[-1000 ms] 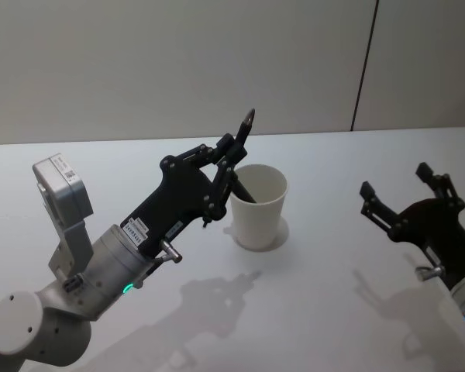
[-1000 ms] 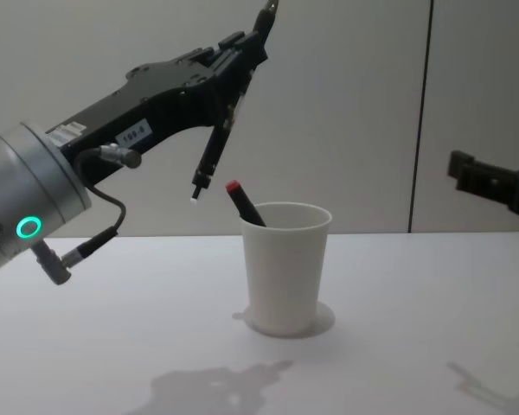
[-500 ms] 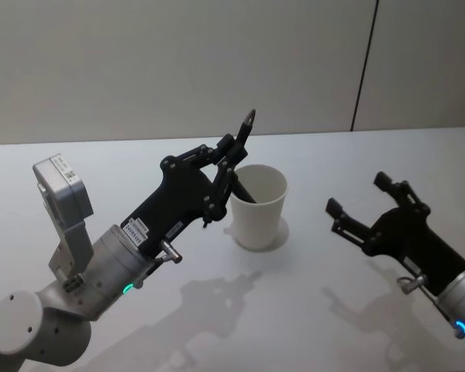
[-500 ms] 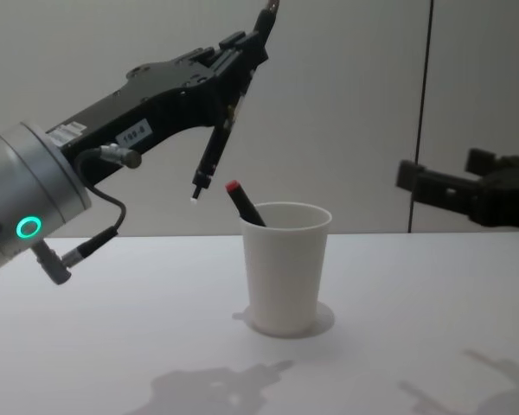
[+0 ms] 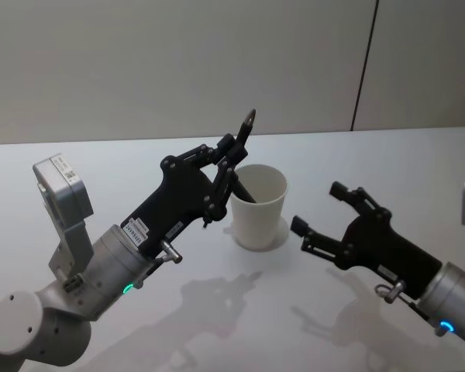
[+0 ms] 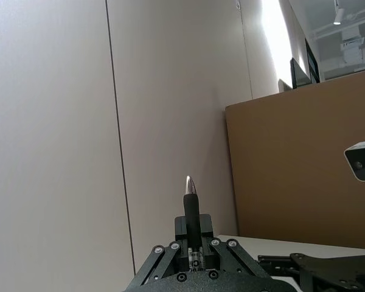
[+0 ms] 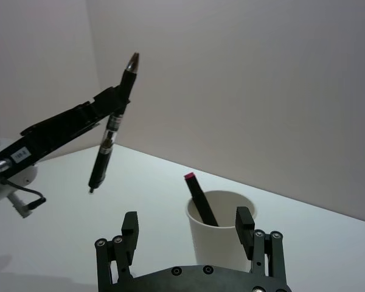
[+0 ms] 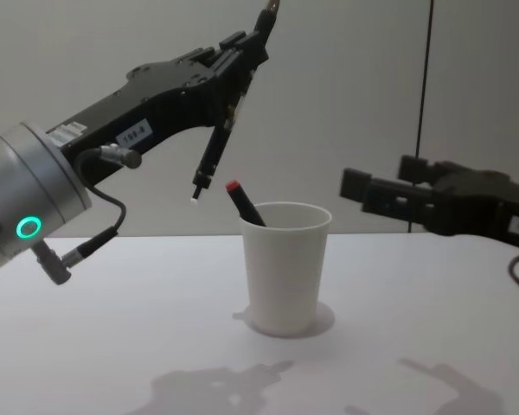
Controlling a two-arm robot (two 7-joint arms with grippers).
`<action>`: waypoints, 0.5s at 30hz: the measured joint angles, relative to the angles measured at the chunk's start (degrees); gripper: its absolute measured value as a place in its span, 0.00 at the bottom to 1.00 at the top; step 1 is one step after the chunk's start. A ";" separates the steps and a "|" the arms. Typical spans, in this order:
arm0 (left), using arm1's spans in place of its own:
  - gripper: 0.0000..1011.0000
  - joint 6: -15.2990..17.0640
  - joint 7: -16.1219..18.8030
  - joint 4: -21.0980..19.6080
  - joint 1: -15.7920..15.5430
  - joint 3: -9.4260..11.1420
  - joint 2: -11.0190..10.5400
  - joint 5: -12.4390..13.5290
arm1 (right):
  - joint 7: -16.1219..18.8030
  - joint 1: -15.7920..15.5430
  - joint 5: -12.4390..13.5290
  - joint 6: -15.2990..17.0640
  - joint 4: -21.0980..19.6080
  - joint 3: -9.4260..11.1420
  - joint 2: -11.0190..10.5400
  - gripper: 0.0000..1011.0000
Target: Place the pen into the pen holder.
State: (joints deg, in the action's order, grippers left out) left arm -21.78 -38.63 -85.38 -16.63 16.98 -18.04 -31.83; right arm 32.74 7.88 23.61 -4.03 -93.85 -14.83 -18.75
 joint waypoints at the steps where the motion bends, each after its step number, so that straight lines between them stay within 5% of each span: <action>1: 0.12 0.00 0.00 0.00 0.00 0.00 0.00 0.00 | 0.54 0.23 0.08 0.09 0.24 -0.06 0.08 0.99; 15: 0.12 0.00 0.00 0.00 0.00 0.00 0.00 0.00 | 9.45 4.89 1.49 1.99 5.27 -1.17 2.00 0.99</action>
State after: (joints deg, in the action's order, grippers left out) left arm -21.77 -38.63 -85.38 -16.63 16.98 -18.04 -31.84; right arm 42.19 12.78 25.10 -2.05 -88.57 -16.00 -16.75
